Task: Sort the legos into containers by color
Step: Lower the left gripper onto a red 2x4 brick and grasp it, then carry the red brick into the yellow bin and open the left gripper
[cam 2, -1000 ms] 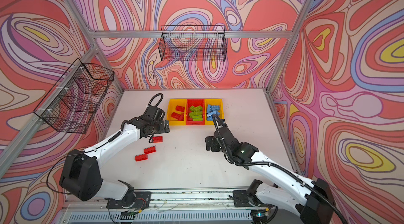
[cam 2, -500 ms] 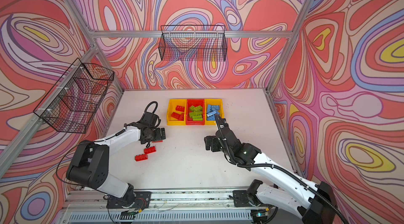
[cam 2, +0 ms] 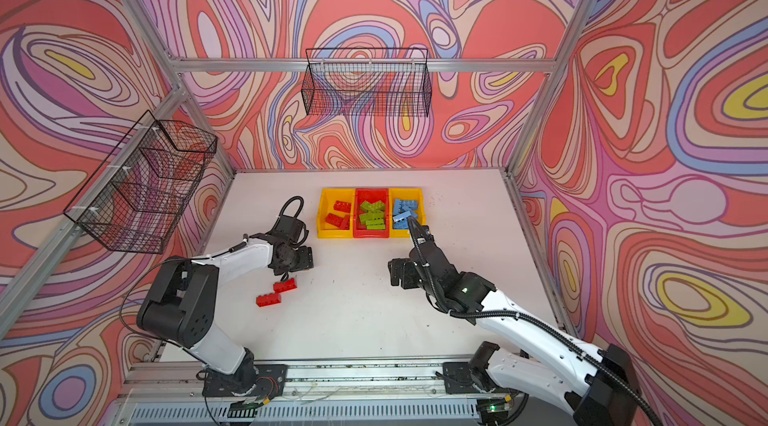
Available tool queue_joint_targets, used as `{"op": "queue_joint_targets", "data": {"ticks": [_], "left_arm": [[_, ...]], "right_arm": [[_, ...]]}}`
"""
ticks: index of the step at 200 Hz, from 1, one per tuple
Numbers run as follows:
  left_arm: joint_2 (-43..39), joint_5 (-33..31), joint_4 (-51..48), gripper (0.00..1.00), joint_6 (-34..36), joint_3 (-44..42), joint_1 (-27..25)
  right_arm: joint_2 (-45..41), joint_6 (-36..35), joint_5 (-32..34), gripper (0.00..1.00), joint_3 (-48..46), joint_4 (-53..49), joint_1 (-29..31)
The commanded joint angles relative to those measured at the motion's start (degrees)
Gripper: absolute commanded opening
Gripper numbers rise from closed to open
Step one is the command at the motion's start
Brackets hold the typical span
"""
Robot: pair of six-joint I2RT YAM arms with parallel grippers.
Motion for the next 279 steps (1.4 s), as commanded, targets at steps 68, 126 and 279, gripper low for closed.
{"op": "queue_joint_targets", "data": {"ticks": [68, 126, 279], "left_arm": [[-2.0, -0.7, -5.6, 0.47, -0.8, 4.4, -0.5], [-0.6, -2.2, -10.9, 0.47, -0.8, 18.0, -6.9], [30.9, -5.6, -23.0, 0.86, 3.7, 62.5, -8.9]], "right_arm": [[-2.2, 0.4, 1.1, 0.98, -1.0, -0.4, 0.2], [-2.3, 0.4, 0.8, 0.98, -1.4, 0.4, 0.1], [-5.2, -0.2, 5.0, 0.98, -2.2, -3.2, 0.2]]}}
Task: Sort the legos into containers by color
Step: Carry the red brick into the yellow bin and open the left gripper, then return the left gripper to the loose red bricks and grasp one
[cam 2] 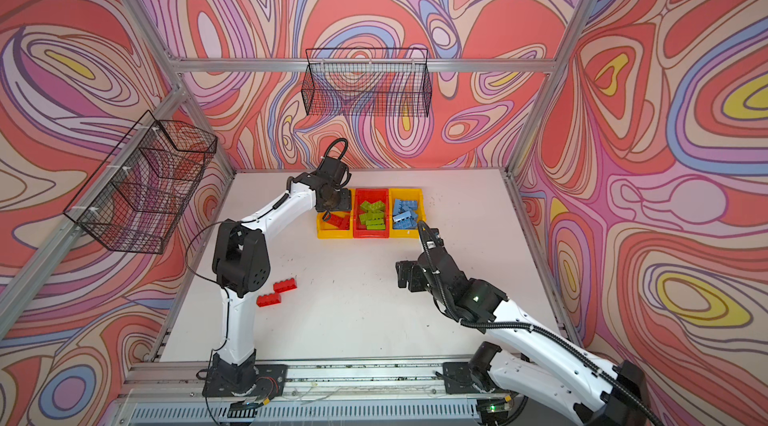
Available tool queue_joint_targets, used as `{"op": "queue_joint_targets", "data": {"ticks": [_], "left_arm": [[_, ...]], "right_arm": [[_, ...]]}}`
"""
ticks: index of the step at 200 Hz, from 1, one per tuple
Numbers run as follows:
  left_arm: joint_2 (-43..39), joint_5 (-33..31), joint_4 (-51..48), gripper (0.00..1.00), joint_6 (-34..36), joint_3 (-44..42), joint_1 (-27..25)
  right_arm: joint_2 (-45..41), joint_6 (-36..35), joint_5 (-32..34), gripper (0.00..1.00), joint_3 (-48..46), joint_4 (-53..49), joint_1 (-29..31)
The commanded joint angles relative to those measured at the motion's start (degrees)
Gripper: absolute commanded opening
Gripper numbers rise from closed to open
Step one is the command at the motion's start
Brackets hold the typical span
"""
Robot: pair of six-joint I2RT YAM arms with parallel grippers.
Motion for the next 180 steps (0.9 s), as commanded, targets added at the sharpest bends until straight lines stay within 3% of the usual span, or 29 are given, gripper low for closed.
{"op": "queue_joint_targets", "data": {"ticks": [1, 40, 81, 127, 154, 180], "left_arm": [[1.4, -2.1, -4.8, 0.87, 1.2, 3.6, 0.1], [-3.5, -4.0, -5.1, 0.95, 0.2, -0.7, 0.0], [-21.9, -7.2, 2.1, 0.98, -3.7, -25.7, 0.0], [-41.9, -12.2, 1.4, 1.00, -9.7, -49.7, 0.0], [-50.9, -12.5, 2.3, 1.00, -13.2, -59.7, 0.0], [-53.2, -11.6, 2.5, 1.00, -14.3, -64.8, 0.1]], "right_arm": [[0.6, -0.1, 1.5, 0.98, -0.2, -1.0, 0.2], [2.3, -0.7, 1.5, 0.98, -0.1, 0.3, 0.2], [2.8, -1.2, 0.5, 0.98, -0.5, 2.2, 0.2], [5.1, -2.1, -1.8, 0.98, -1.1, 4.9, 0.1], [6.2, -2.2, -3.6, 0.98, -1.2, 6.8, 0.2], [6.2, -1.9, -4.8, 0.98, -1.2, 7.4, 0.2]]}}
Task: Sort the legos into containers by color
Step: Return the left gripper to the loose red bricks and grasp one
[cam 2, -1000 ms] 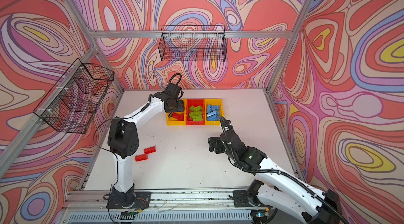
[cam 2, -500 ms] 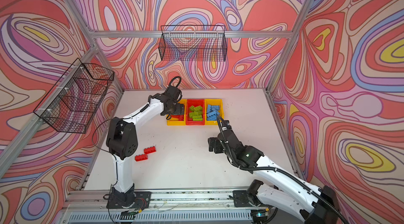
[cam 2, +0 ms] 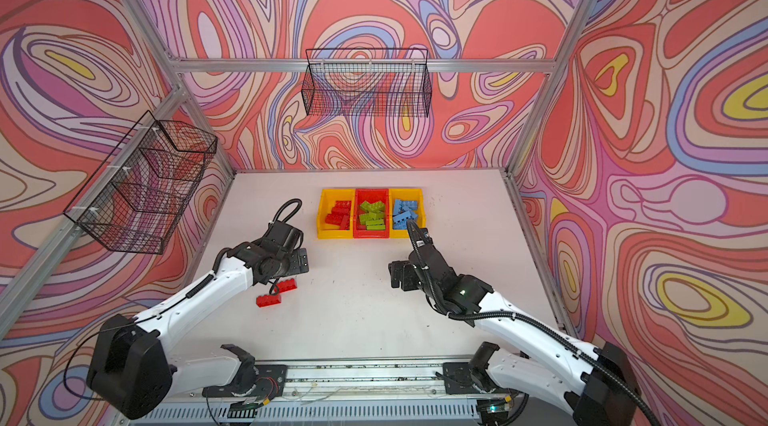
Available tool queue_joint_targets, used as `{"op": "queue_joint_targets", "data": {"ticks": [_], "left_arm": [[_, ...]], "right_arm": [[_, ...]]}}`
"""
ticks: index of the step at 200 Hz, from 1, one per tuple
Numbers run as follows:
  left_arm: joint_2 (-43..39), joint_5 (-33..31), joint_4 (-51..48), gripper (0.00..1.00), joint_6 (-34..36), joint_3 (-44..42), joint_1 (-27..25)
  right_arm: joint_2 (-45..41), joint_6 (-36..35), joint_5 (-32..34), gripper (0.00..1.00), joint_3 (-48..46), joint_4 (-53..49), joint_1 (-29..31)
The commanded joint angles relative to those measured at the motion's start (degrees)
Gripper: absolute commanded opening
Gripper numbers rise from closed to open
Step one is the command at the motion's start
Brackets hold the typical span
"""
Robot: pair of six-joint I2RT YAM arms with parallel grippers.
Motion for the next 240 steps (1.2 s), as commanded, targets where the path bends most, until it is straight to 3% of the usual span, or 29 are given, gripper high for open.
{"op": "queue_joint_targets", "data": {"ticks": [1, 52, 146, 210, 240], "left_arm": [[-1.3, -0.8, 0.7, 1.00, -3.3, -3.4, 0.1], [0.9, 5.2, 8.0, 1.00, -2.8, -8.3, 2.5], [4.2, 8.8, 12.9, 1.00, -2.8, -11.4, 6.3], [6.1, 11.7, 14.7, 0.83, -4.6, -12.8, 6.3], [7.7, 12.9, 15.2, 0.71, -4.5, -12.3, 6.0]], "right_arm": [[0.0, -0.2, -1.7, 0.98, -0.7, 1.9, 0.2], [-2.9, 1.4, -1.6, 0.98, -1.5, 0.2, 0.2], [-4.6, 2.4, -1.3, 0.98, -1.7, -1.0, 0.2], [-5.2, 2.3, -1.0, 0.98, -2.3, -1.0, 0.2], [-5.5, 2.1, -0.4, 0.98, -2.2, -1.5, 0.2]]}}
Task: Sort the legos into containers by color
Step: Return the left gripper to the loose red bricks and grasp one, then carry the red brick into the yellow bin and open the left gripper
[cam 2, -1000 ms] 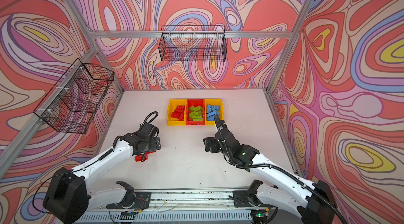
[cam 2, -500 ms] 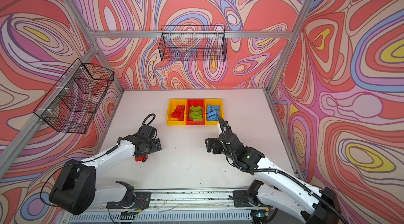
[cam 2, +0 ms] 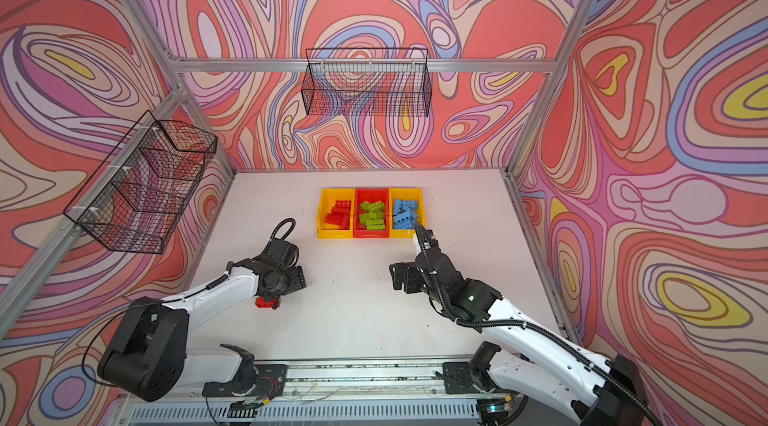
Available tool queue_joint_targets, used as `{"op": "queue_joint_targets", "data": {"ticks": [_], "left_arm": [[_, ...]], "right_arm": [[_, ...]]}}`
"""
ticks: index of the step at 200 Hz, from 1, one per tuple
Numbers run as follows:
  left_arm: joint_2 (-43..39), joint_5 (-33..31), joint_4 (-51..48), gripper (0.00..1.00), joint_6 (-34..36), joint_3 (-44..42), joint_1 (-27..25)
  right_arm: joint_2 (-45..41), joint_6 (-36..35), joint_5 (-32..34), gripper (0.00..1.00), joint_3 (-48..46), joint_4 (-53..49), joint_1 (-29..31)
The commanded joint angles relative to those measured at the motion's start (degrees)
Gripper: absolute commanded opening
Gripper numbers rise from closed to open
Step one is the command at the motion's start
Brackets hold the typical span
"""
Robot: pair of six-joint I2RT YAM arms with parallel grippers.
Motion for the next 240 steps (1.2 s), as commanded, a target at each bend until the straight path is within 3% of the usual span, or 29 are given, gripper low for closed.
{"op": "queue_joint_targets", "data": {"ticks": [1, 22, 71, 136, 240], "left_arm": [[1.3, 1.5, 0.9, 0.70, -1.1, -0.1, 0.0], [2.2, 0.6, 0.1, 0.58, -0.4, 1.1, -1.0], [4.3, -1.4, -3.5, 0.49, 1.1, 8.0, -3.6], [13.8, -1.2, -6.8, 0.49, 4.6, 28.9, -6.4], [43.0, -2.2, -16.9, 0.54, 11.5, 68.6, -5.1]], "right_arm": [[-0.8, 0.3, 1.2, 0.98, -0.8, -0.6, 0.2], [-0.9, 0.3, 1.2, 0.98, -0.8, -0.6, 0.2], [-1.2, 0.1, 1.5, 0.98, -0.5, -1.0, 0.1], [-2.4, 0.2, 2.3, 0.98, 0.2, -2.6, 0.1], [-5.9, 1.9, 4.9, 0.98, 0.0, -7.0, 0.2]]}}
